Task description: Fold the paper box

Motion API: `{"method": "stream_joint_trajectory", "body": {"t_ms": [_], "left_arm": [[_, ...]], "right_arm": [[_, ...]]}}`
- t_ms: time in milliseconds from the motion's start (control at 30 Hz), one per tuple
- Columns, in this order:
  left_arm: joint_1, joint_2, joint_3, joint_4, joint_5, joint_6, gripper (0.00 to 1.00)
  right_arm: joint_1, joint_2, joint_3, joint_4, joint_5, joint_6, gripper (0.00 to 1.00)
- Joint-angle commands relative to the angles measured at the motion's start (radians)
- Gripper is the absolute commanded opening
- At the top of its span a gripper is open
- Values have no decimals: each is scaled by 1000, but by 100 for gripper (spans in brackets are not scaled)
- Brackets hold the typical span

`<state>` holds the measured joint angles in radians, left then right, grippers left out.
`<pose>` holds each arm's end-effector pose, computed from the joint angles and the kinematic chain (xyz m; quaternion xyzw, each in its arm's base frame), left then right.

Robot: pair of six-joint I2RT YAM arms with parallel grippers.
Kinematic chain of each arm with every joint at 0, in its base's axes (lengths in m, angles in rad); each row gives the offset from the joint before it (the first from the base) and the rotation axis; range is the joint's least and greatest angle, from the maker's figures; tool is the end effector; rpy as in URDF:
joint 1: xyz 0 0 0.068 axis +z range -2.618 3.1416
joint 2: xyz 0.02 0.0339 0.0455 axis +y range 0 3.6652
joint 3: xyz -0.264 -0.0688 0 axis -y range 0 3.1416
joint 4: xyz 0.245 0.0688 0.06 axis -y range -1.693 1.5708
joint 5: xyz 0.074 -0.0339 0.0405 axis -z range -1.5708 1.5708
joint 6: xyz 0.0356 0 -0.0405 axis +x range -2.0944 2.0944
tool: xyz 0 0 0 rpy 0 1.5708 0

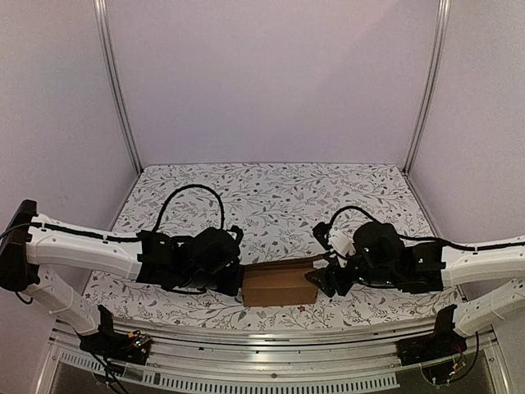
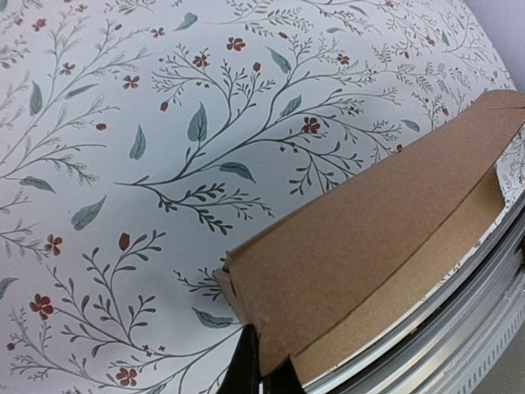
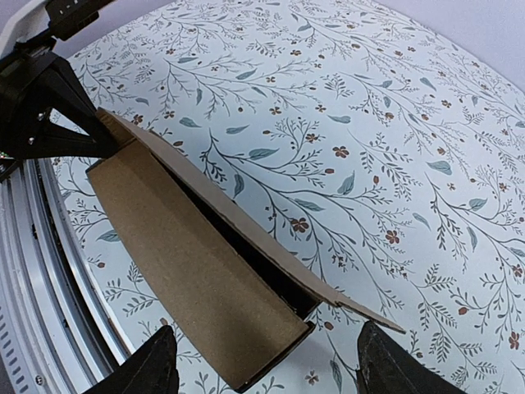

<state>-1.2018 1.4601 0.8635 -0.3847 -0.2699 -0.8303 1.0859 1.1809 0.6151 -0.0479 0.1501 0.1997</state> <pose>0.1125 -0.2647 0.1978 0.1367 0.9391 -0.1769 0.2611 0.1203 0.2169 0.2141 -0.3483 0.8145 0.2220 0.4074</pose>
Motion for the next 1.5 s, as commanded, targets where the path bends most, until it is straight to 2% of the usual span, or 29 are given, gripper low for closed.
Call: {"method": "stream_joint_trajectory", "body": {"t_ms": [0,133,267,500,600,667,800,933,1033,1200,1400,1467], "left_arm": [[-36,82,-65,-218,142,11,0],[-36,80,-65,-221,138,11,0],[-36,79,-66,-220,139,11,0],[-36,80,-59,-224,132,29,0],[-36,82,-52,-233,127,36,0],[-36,83,-48,-237,123,40,0],[-37,83,-44,-242,119,42,0],[-38,88,-40,-242,122,46,0],[-38,90,-39,-237,126,51,0],[-40,90,-40,-237,126,56,0],[-41,84,-42,-239,123,56,0],[-41,79,-44,-240,121,54,0]], "right_arm": [[-1,-17,60,-90,90,-56,73],[-2,-56,74,-181,164,-111,74],[-1,-128,49,-220,186,-129,80],[-7,-200,-36,-206,102,-108,90],[-19,-214,-72,-179,63,-74,98],[-21,-230,-121,-117,-40,-80,99],[-28,-234,-235,94,-103,-45,99],[-51,-158,-316,318,-194,-50,99],[-94,-63,-336,458,-237,-75,99],[-190,125,-340,677,-426,-93,99],[-194,313,-311,834,-539,-122,99],[-193,361,-311,894,-534,-117,99]]}}
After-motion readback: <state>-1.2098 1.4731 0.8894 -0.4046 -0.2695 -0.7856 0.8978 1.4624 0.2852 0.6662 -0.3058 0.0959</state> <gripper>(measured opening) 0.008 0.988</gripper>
